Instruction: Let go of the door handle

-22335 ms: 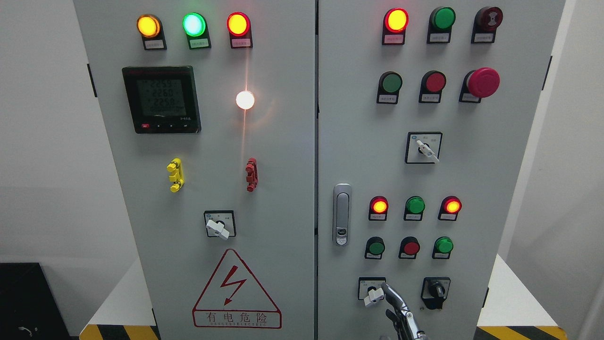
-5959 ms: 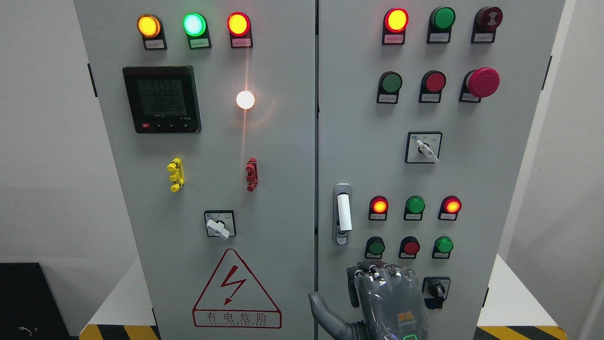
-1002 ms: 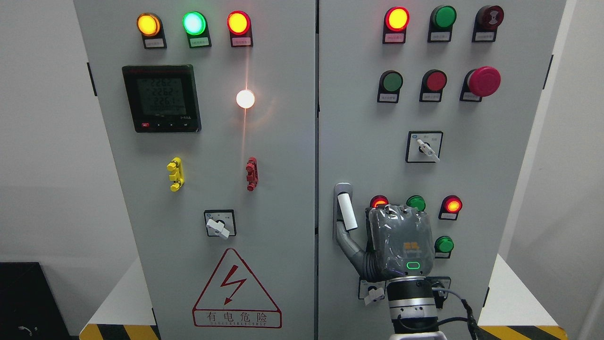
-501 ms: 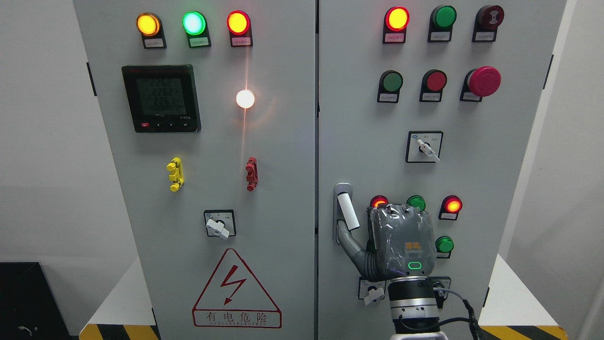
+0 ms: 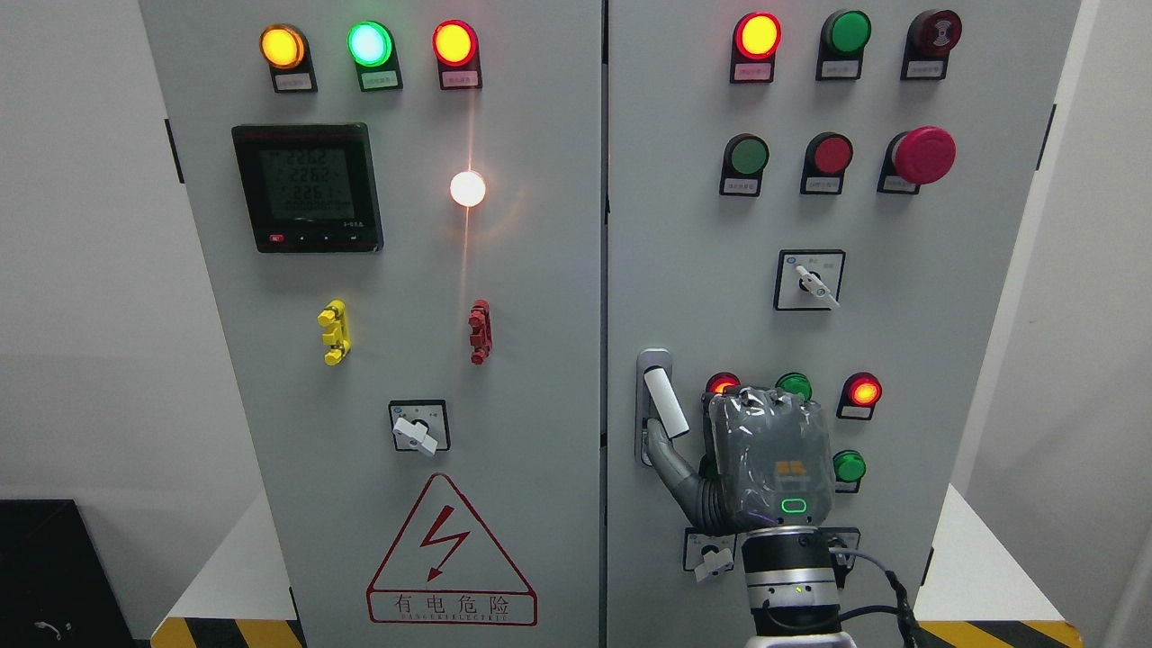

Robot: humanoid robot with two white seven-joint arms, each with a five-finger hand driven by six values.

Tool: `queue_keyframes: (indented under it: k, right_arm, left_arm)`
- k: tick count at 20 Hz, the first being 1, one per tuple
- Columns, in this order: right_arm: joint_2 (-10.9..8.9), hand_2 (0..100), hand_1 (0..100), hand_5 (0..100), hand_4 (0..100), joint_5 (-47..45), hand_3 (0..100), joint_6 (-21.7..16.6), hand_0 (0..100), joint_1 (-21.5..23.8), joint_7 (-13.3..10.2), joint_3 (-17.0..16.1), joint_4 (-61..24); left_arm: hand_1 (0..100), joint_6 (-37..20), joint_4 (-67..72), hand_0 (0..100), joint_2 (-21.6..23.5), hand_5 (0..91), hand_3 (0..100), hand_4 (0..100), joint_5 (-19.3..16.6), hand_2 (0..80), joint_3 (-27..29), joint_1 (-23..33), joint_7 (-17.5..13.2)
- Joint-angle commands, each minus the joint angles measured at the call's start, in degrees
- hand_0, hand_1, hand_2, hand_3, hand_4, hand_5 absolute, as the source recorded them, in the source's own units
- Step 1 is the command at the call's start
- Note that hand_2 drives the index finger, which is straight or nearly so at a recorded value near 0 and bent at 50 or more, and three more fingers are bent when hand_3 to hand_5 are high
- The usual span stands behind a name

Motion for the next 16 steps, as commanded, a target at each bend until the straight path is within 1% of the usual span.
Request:
queue_keyframes:
  k: [1,10,16]
  right_arm:
    - [0.00,99,29,100,100,0.0,100,0.0,46,0.1,0.1,0.0,-0.5]
    - [0.00,99,33,100,100,0.0,100,0.0,46,0.6,0.2,-0.1,-1.1]
    - [0.00,99,34,100,100,0.0,100,0.0,47,1.0,0.2,-0.1,-1.4]
  left_arm:
    - [56,0.0,0.0,12,0.0,0.0,0,0,0.0,0.0,0.0,0.0,0.0]
    - [56,0.0,0.0,12,0.0,0.0,0,0,0.0,0.0,0.0,0.0,0.0]
    - [56,0.0,0.0,12,0.0,0.0,0,0,0.0,0.0,0.0,0.0,0.0]
